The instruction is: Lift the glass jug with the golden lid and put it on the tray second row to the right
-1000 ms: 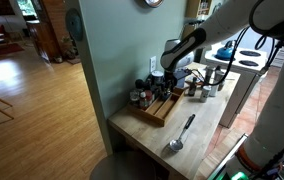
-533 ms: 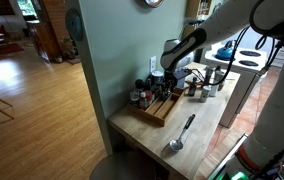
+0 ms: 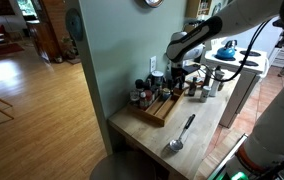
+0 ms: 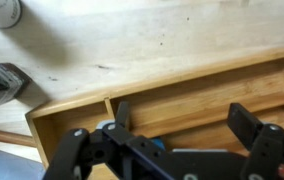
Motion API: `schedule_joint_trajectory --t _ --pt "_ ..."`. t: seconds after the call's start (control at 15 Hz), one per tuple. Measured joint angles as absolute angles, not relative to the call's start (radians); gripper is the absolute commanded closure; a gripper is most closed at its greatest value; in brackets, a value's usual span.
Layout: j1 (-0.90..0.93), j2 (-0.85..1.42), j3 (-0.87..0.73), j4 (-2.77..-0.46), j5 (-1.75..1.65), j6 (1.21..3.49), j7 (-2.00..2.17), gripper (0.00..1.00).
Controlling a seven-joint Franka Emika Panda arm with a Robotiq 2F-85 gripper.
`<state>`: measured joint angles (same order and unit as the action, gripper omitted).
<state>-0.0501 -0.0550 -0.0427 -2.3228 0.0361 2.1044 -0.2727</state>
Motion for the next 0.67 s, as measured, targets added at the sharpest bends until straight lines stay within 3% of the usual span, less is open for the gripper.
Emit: schedule_joint_trajectory --t 0.67 --pt "-0.06 -0.583 -0.085 -2.695 -0.074 2.071 -0.4 0.0"
